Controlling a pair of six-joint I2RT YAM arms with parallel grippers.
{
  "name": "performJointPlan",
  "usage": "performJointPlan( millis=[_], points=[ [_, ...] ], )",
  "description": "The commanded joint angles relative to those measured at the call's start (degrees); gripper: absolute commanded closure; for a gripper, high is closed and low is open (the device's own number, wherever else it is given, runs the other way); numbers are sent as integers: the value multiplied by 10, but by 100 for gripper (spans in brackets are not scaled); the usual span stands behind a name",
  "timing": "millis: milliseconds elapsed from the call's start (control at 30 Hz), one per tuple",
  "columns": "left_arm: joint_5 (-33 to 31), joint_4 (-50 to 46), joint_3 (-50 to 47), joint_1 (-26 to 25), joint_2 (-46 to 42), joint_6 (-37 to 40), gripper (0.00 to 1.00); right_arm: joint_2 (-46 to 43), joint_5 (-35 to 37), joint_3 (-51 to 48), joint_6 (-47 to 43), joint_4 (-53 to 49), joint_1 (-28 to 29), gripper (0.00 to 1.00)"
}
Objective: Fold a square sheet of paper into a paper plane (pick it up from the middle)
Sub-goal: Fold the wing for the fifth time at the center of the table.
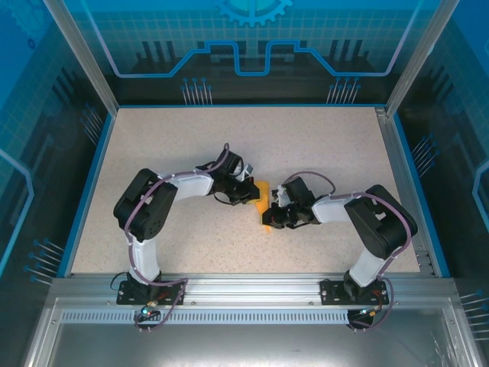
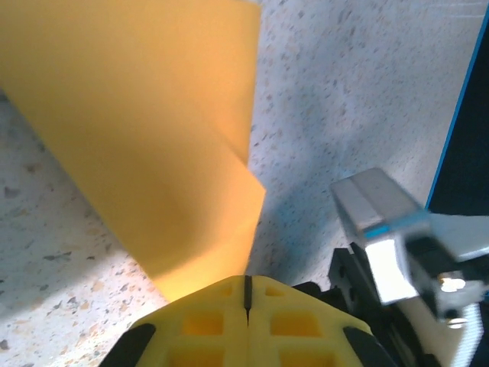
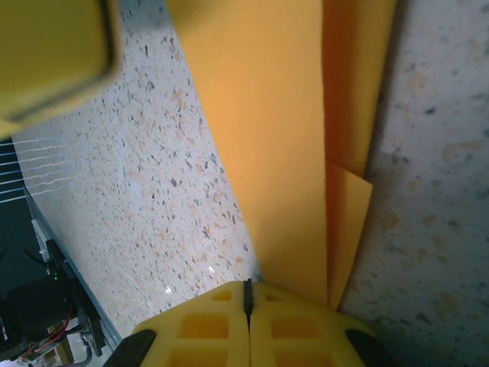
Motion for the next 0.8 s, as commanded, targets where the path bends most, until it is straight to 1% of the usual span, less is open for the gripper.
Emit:
performJointPlan(
  millis=[0, 267, 533, 767],
  points=[
    [17, 32, -25, -12, -5, -20, 100, 26, 28, -11, -10, -62, -1, 95],
    [23, 65, -36, -24, 23, -30, 100, 30, 28, -17, -9, -60, -1, 95],
    [-17, 62, -23, -22, 65, -14, 100, 33, 28, -17, -13, -70, -1, 95],
    [-27, 70, -12, 6, 75, -5, 100, 23, 28, -10, -33, -93, -3, 95]
  ],
)
